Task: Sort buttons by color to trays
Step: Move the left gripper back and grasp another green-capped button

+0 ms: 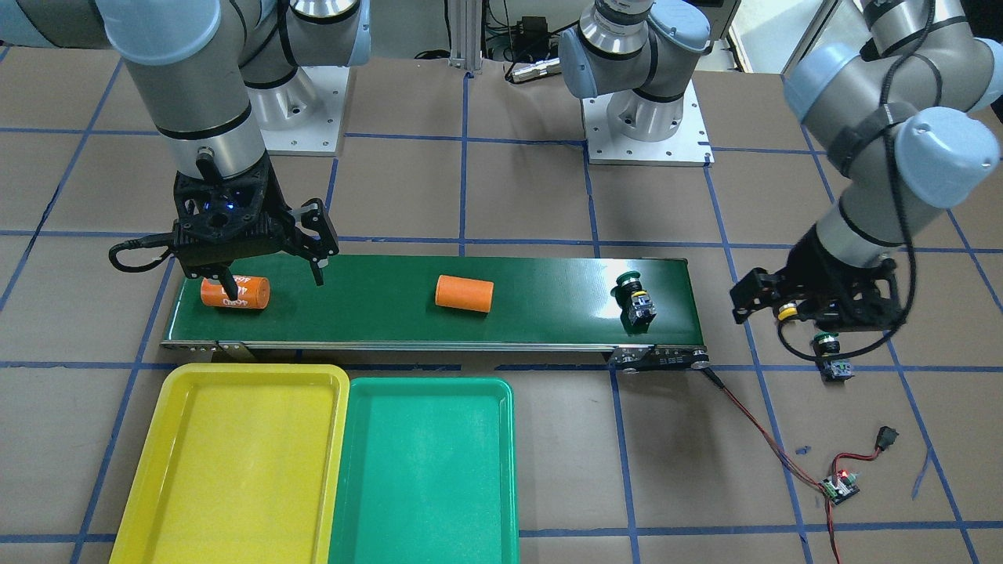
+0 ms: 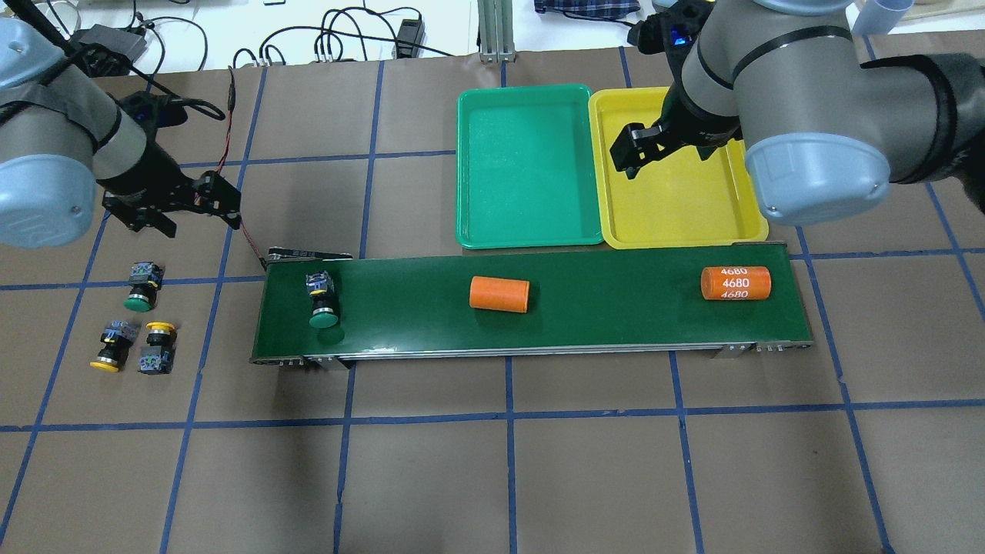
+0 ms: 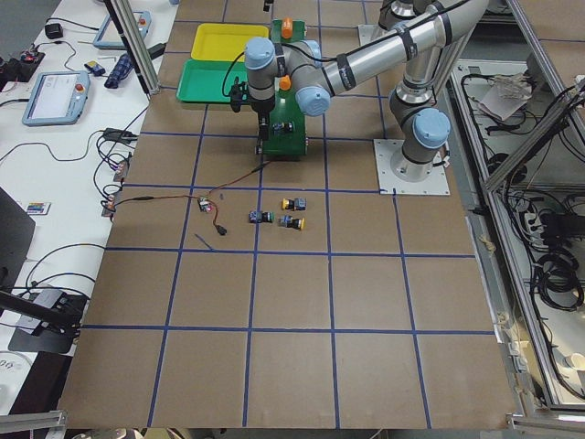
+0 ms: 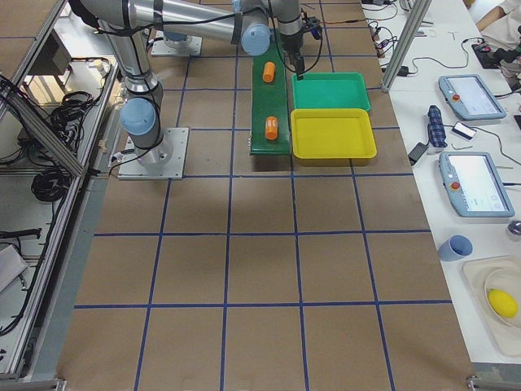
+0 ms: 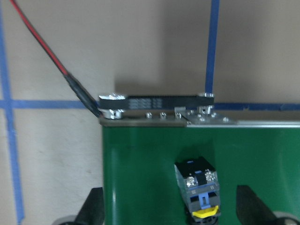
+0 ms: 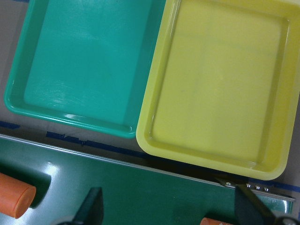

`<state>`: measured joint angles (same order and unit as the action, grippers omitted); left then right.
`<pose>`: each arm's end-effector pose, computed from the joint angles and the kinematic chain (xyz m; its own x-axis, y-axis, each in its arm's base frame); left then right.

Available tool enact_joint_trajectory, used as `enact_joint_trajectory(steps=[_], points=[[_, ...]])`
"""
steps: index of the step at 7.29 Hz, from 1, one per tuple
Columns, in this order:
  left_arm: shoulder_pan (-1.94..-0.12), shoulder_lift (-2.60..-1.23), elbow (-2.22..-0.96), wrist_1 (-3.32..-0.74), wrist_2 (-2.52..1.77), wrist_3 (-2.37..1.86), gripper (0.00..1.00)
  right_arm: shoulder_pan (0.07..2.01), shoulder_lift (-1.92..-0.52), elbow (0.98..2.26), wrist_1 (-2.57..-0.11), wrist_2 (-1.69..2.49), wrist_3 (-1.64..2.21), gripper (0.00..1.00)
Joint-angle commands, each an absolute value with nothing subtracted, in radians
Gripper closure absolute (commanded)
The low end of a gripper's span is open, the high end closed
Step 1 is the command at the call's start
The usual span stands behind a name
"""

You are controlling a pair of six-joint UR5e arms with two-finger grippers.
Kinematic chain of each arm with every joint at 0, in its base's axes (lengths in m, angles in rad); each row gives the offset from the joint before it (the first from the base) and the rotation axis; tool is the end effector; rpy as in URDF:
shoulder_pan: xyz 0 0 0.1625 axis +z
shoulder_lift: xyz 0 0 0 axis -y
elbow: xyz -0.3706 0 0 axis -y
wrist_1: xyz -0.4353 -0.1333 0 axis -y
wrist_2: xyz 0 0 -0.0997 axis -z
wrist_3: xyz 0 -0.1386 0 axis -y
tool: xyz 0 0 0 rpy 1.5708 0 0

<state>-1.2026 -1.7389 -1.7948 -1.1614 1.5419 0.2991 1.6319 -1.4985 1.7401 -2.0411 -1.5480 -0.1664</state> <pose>0.0757 -0.5778 0.2247 -0.9974 -0.0685 0.0225 -0.0691 0.9973 -0.0250 0.1715 -0.5685 0.3156 -0.9739 -0.2263 0.0157 -0.2239 0.9477 -0.2273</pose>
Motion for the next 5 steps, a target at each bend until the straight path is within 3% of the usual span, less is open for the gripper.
enact_joint_trajectory(steps=[1,5], points=[[-1.047,-1.811,-1.77,-1.117,1.568,0.536,0.0,1.632,-1.509,1.741,-2.034,-1.548,-0.164,0.0],[-1.014,-2.02,-1.761,-0.944,1.578,0.672,0.0,1.631,-1.506,1.741,-2.034,-1.549,-0.167,0.0]])
